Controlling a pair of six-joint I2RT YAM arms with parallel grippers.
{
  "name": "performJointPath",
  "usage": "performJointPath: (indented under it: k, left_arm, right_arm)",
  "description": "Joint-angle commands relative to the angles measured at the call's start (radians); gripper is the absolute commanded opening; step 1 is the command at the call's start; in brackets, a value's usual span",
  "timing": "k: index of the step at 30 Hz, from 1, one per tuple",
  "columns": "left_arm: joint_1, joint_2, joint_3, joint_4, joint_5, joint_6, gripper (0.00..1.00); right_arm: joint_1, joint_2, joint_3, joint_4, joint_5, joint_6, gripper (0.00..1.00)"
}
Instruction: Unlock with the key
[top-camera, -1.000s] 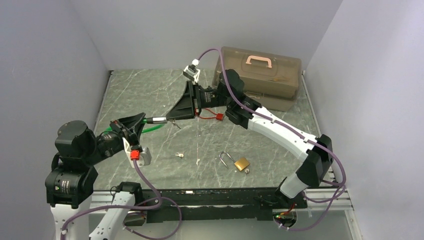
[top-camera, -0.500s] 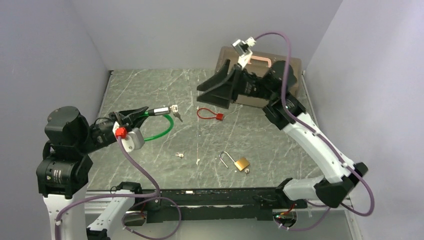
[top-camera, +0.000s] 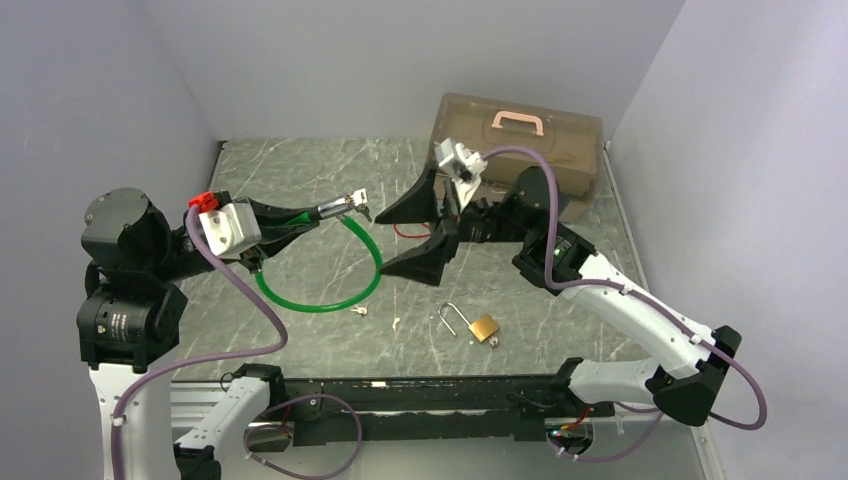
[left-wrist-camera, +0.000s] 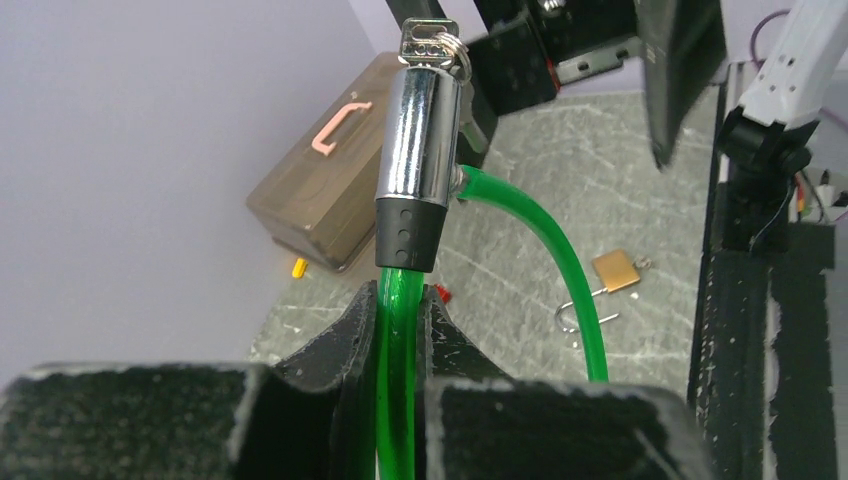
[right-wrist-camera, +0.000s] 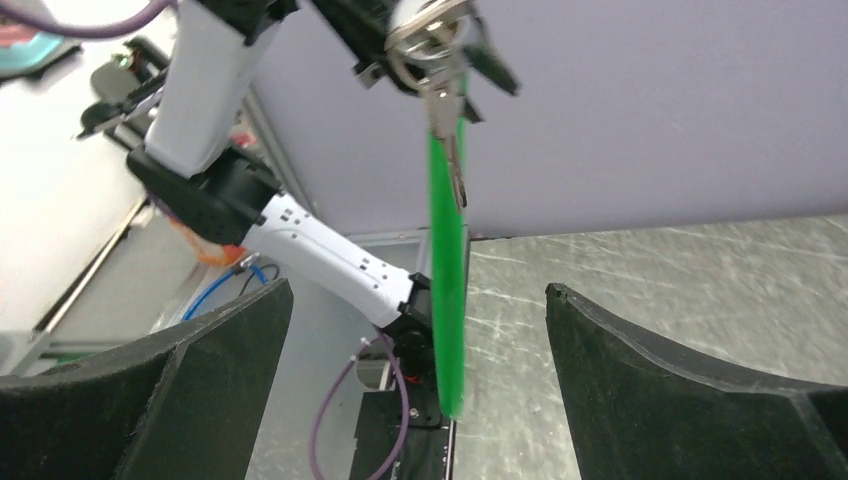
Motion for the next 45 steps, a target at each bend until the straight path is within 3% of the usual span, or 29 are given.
performJointPath:
  k: [1, 3, 9, 11, 13, 26, 33, 39, 41, 45]
  left_arm:
    - [-0.002, -0.002, 0.016, 0.119, 0.052, -0.124, 0.0]
    - [-0.002, -0.004, 0.011, 0.121, 0.052, -0.128, 0.0]
    - [-0.002, -0.017, -0.005, 0.142, 0.039, -0.15, 0.0]
    - [-0.002, -0.019, -0.006, 0.144, 0.03, -0.158, 0.0]
    - [-0.002, -0.023, -0.011, 0.162, 0.013, -0.177, 0.0]
    - [0.083, -0.031, -0.083, 0.347, -0.316, -0.288, 0.0]
    - [0.143, -0.051, -0.159, 0.494, -0.282, -0.472, 0.0]
    - [0.145, -0.04, -0.213, 0.64, -0.166, -0.674, 0.0]
    - [0.145, -0.042, -0.199, 0.622, -0.171, -0.659, 0.0]
    - [0.147, -0.036, -0.151, 0.459, -0.299, -0.487, 0.0]
  right_arm:
    - [0.074, 0.021, 0.047, 0.052, 0.017, -0.121, 0.99]
    - [0.086, 0.04, 0.052, 0.077, 0.014, -0.106, 0.93]
    - [0.093, 0.101, 0.069, 0.162, -0.009, -0.03, 0.53]
    - [0.093, 0.112, 0.076, 0.159, 0.0, -0.02, 0.31]
    - [0.093, 0.115, 0.073, 0.135, 0.029, -0.031, 0.0]
    - [0.077, 0.036, -0.085, 0.016, 0.144, -0.085, 0.0]
    - [0.042, 0.088, -0.021, -0.088, 0.17, -0.077, 0.0]
    - [0.043, 0.216, 0.081, -0.125, 0.124, -0.02, 0.0]
    - [0.047, 0.233, 0.086, -0.139, 0.122, -0.024, 0.0]
    - [0.032, 0.18, 0.005, -0.125, 0.19, -0.024, 0.0]
